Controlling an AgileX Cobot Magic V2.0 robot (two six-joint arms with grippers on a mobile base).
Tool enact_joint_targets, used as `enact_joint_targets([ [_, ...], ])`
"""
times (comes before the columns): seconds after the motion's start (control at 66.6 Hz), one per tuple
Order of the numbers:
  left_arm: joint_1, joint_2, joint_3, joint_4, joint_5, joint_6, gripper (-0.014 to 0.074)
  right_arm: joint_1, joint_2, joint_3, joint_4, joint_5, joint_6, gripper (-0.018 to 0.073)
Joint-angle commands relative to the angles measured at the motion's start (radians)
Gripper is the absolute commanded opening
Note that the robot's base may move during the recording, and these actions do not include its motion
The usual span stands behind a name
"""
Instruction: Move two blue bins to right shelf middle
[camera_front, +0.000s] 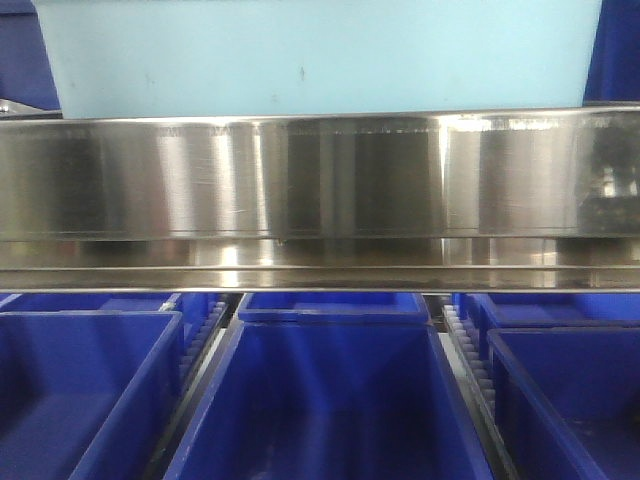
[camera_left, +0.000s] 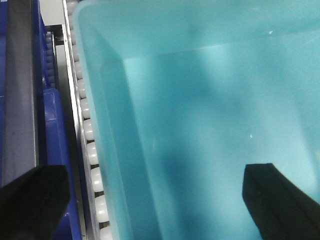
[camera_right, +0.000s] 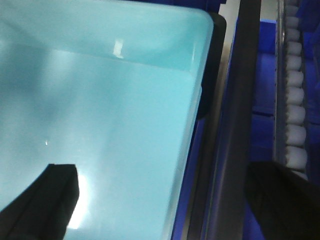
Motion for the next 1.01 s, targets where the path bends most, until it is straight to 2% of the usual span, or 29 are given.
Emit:
enact_joint_targets([
  [0.0, -0.005, -0.01, -0.006, 0.027, -0.011, 0.006, 0.06, -0.001, -0.011, -0.003, -0.004, 0.023, -0.01, 0.0548],
  [0.105, -0.005, -0.01, 0.007, 0.052, -0.011, 0.006, 0.0599, -0.001, -0.011, 0.024, -0.004, 0.027, -0.01, 0.0548],
  [0.375, -0.005, -0.01, 0.121, 0.054, -0.011, 0.006, 0.0599, -0.001, -0.011, 0.193, -0.004, -0.016, 0.0, 0.0548],
  [0.691, 0.0, -0.051, 0.324, 0.022, -0.037, 0.006, 0.0599, -0.001, -0.011, 0.345, 0.083, -0.126, 0.0, 0.0533],
  [0.796, 0.001, -0.056, 0.37, 0.013, -0.063, 0.006, 0.0572, -0.001, -0.011, 0.372, 0.085, -0.142, 0.0, 0.0451],
  [0.856, 0.001, -0.056, 0.39, -0.008, -0.086, 0.006, 0.0523, -0.001, -0.011, 0.376, 0.085, -0.143, 0.0, 0.0356],
  [0.991, 0.001, -0.056, 0.418, -0.029, -0.13, 0.001, 0.0246, -0.001, -0.011, 0.376, 0.085, -0.144, 0.0, 0.0118],
])
